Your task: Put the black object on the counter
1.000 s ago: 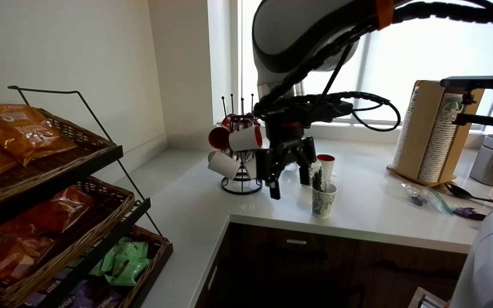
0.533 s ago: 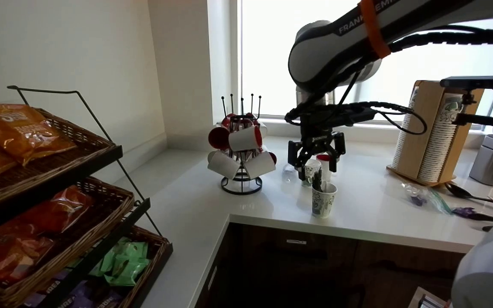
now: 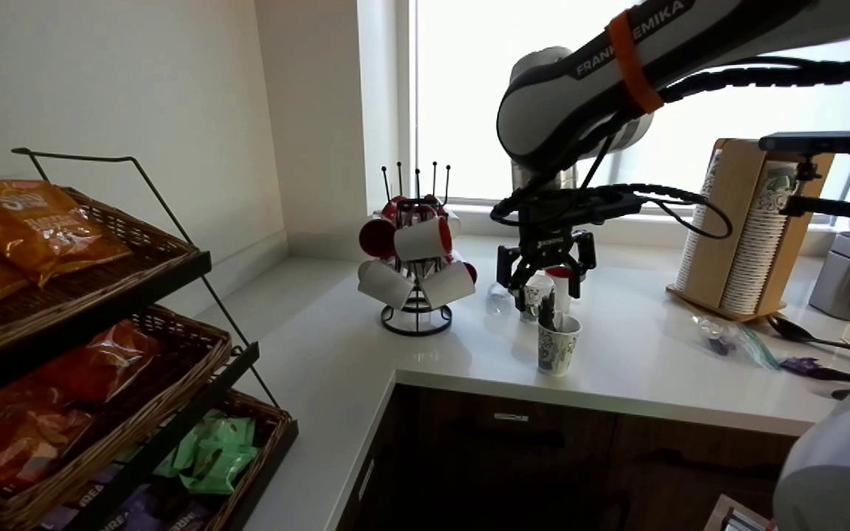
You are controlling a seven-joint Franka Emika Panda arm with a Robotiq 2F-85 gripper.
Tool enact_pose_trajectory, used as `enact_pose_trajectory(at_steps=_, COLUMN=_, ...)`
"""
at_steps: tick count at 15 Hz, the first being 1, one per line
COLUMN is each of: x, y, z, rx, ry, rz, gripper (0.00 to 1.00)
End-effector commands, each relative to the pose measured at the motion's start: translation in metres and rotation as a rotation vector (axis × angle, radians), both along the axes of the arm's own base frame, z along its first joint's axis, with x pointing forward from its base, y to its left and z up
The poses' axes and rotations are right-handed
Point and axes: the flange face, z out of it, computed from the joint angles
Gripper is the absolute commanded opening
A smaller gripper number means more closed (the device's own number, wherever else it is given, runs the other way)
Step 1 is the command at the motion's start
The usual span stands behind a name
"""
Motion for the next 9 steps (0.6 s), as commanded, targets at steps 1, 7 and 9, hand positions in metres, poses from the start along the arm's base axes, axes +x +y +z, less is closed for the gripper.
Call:
enact_pose_trajectory(at_steps=1, x=0.013, y=0.000, z=-0.007, rx=-0.120, ry=-0.011, rz=-0.140, gripper=1.00)
enact_pose_trajectory(at_steps=7, x=0.044, y=-0.004, z=-0.020, rx=-0.274, ry=-0.109, rz=-0.391, gripper=1.00)
enact_pose_trajectory(at_steps=9, x=0.053, y=-0.013, z=-0.027, rx=-0.302, ry=-0.149, rz=-0.491, gripper=1.00)
